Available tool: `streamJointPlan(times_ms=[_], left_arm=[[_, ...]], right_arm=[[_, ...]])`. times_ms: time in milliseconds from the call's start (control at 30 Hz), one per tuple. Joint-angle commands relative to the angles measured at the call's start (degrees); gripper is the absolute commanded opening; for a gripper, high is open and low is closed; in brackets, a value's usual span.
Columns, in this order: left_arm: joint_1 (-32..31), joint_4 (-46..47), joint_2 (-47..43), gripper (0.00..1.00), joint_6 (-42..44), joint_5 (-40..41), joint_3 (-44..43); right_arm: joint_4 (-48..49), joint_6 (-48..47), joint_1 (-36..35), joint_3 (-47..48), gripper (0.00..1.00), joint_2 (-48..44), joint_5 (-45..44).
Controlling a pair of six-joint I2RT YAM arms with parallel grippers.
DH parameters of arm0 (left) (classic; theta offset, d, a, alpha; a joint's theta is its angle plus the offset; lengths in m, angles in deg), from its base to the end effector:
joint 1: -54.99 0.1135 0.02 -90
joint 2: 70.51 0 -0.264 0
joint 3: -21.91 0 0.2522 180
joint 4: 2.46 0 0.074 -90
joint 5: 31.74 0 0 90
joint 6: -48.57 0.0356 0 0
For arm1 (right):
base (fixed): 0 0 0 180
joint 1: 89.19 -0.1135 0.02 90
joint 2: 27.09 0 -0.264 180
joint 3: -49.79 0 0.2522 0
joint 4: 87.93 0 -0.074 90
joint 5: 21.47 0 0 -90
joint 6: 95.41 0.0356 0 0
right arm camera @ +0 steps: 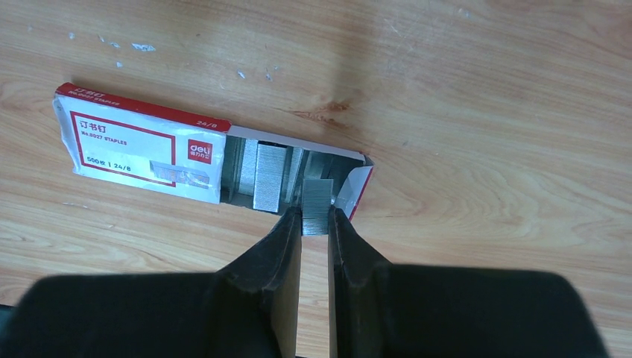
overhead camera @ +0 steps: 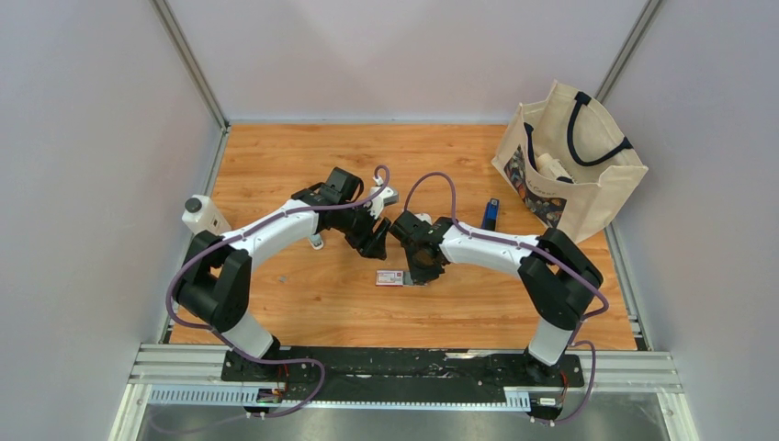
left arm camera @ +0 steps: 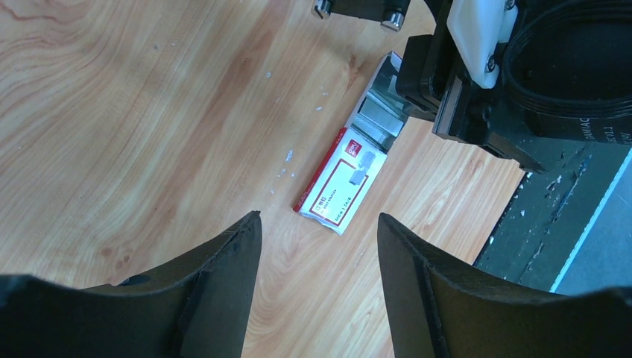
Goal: Unload the staples from the stapler
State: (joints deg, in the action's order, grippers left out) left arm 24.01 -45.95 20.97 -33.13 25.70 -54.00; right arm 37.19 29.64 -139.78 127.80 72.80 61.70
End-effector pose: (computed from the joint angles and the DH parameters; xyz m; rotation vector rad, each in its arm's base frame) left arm 0.2673 -0.1828 0.2205 1.0673 2.3680 -0.8822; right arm 0.2092 0.2480 0.1732 -0.3709 2.8660 0.1015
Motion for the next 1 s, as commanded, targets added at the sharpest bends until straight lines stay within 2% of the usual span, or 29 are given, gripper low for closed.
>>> streamJointPlan(times_ms=[0, 400, 833, 967], left_arm=[[0.31, 1.35, -2.36, 0.67, 1.64, -1.54, 0.71], [0.31, 1.26, -3.24, 0.67, 1.9, -1.63, 0.98], [0.31, 1.08, -3.33, 0.68, 2.34, -1.99, 1.15], [0.22, 1.08, -3.42, 0.68, 2.34, -2.07, 1.33]], right_arm=[[-0.45, -0.77, -0.13, 2.11, 0.14, 0.03, -1.43], [-0.27, -1.12, -0.13, 2.37, 0.24, 0.21, -1.17], [-0.18, -1.12, -0.13, 2.29, 0.26, 0.04, -0.9], [0.51, -0.95, -0.13, 1.06, 0.25, -2.5, -1.25]])
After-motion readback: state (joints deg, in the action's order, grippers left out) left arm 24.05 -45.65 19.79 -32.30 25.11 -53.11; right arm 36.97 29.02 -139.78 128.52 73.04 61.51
